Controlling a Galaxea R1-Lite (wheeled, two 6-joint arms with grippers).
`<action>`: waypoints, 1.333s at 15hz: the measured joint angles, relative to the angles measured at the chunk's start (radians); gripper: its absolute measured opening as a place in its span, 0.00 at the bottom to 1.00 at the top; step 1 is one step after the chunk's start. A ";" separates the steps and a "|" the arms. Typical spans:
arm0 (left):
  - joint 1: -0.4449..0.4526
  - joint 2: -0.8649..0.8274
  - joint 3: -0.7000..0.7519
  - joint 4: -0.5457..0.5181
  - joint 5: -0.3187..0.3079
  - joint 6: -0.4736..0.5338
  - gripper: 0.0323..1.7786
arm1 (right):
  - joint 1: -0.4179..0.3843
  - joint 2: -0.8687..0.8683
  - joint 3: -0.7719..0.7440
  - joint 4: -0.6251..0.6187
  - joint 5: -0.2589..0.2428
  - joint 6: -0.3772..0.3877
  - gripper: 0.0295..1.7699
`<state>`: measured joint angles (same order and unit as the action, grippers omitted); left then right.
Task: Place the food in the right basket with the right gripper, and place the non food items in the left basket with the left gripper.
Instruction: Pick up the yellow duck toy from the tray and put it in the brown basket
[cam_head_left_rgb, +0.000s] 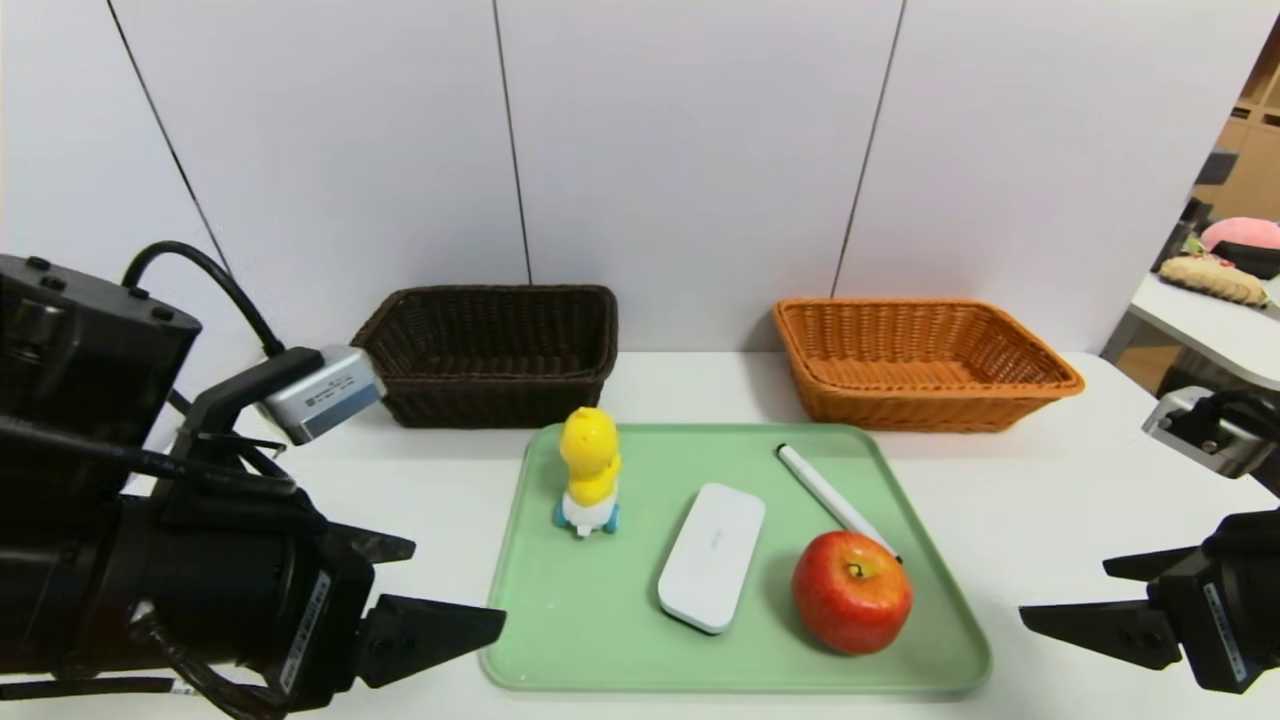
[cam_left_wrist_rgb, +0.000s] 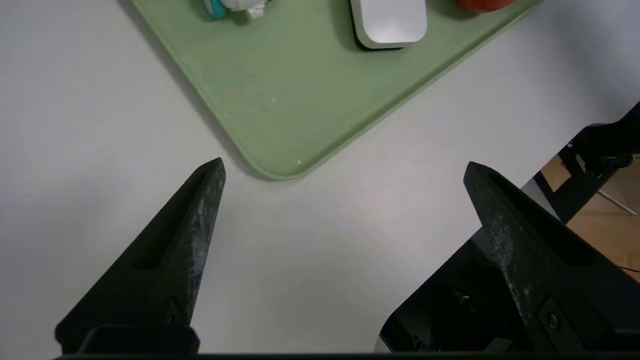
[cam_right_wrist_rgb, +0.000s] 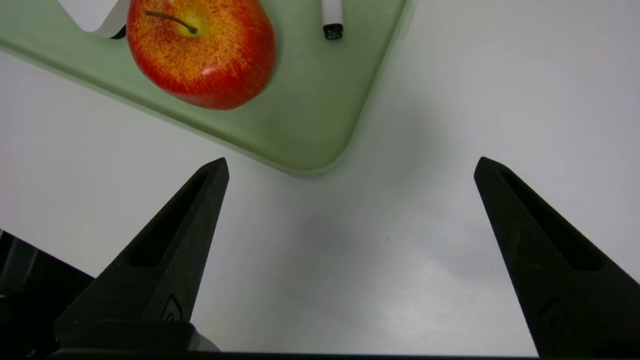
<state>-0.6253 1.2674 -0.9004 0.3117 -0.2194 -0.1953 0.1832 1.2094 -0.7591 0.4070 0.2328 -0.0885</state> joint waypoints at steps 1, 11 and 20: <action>-0.029 0.013 0.005 -0.027 0.007 -0.025 0.95 | 0.000 0.007 -0.005 0.000 0.000 0.000 0.96; -0.206 0.254 0.037 -0.353 0.237 -0.163 0.95 | -0.003 0.095 -0.038 -0.075 -0.004 0.008 0.96; -0.217 0.405 0.145 -0.752 0.490 -0.082 0.95 | -0.008 0.112 -0.040 -0.079 -0.004 0.008 0.96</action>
<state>-0.8428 1.6721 -0.7551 -0.4400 0.2709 -0.2774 0.1751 1.3211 -0.7994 0.3285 0.2283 -0.0806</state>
